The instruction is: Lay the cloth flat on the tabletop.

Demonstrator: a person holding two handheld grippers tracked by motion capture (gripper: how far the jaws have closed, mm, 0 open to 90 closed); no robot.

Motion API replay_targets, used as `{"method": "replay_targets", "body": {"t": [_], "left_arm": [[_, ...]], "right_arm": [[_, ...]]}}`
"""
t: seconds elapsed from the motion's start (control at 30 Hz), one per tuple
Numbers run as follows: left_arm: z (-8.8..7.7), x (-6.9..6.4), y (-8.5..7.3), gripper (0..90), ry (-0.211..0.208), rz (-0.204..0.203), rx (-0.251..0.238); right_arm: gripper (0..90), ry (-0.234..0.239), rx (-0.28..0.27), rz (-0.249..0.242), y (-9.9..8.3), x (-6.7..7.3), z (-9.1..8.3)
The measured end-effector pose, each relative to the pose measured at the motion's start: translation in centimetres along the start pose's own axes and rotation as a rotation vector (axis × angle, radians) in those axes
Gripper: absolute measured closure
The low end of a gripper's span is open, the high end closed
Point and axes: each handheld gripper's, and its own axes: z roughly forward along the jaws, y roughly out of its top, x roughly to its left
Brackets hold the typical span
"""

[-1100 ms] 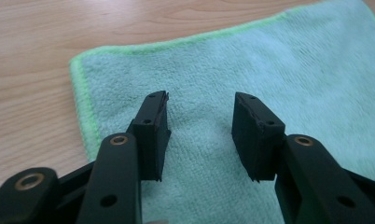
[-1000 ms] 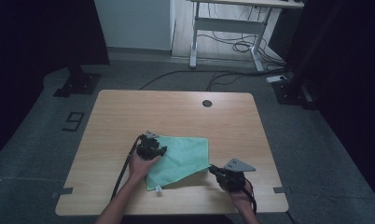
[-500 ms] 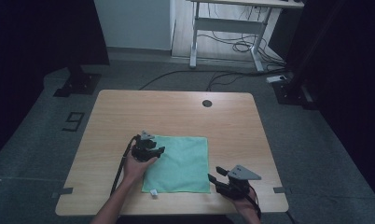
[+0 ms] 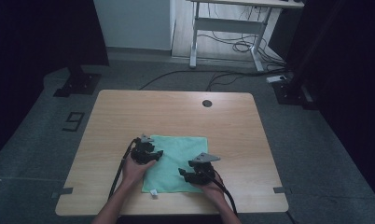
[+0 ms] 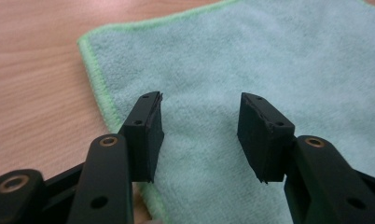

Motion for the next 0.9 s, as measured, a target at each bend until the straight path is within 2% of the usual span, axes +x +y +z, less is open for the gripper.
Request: {"method": "replay_targets", "body": {"t": [0.03, 0.13, 0.33, 0.43, 0.53, 0.63, 0.77, 0.9], "left_arm": [[0.0, 0.0, -0.1, 50.5, 0.000, 0.002, -0.003], [-0.1, 0.0, -0.2, 50.5, 0.003, 0.003, -0.005], [-0.1, -0.1, -0.2, 50.3, 0.008, 0.004, -0.003], [-0.1, -0.2, -0.2, 49.8, 0.015, 0.010, 0.000], [0.0, -0.4, -0.1, 49.7, 0.024, -0.001, 0.004], [0.1, -0.6, 0.0, 49.1, 0.025, 0.002, 0.009], [0.1, -0.7, 0.1, 48.7, 0.019, -0.008, 0.014], [0.1, -0.9, 0.0, 48.6, 0.003, -0.009, 0.017]], "right_arm": [[41.4, -0.001, 0.023, -0.011, -0.1, 0.6, 0.4], [40.1, -0.013, 0.048, -0.022, -0.4, 1.0, 0.8], [39.7, -0.033, 0.058, -0.031, -0.6, 1.0, 1.0], [40.5, -0.048, 0.056, -0.043, -0.7, 0.9, 1.0], [41.0, -0.056, 0.060, -0.053, -0.7, 0.8, 1.0], [42.6, -0.088, 0.061, -0.075, -0.6, 0.2, 1.0], [42.7, -0.083, 0.061, -0.063, -0.6, -0.1, 0.9], [42.8, -0.089, 0.060, -0.078, -0.8, -0.4, 0.7]]}}
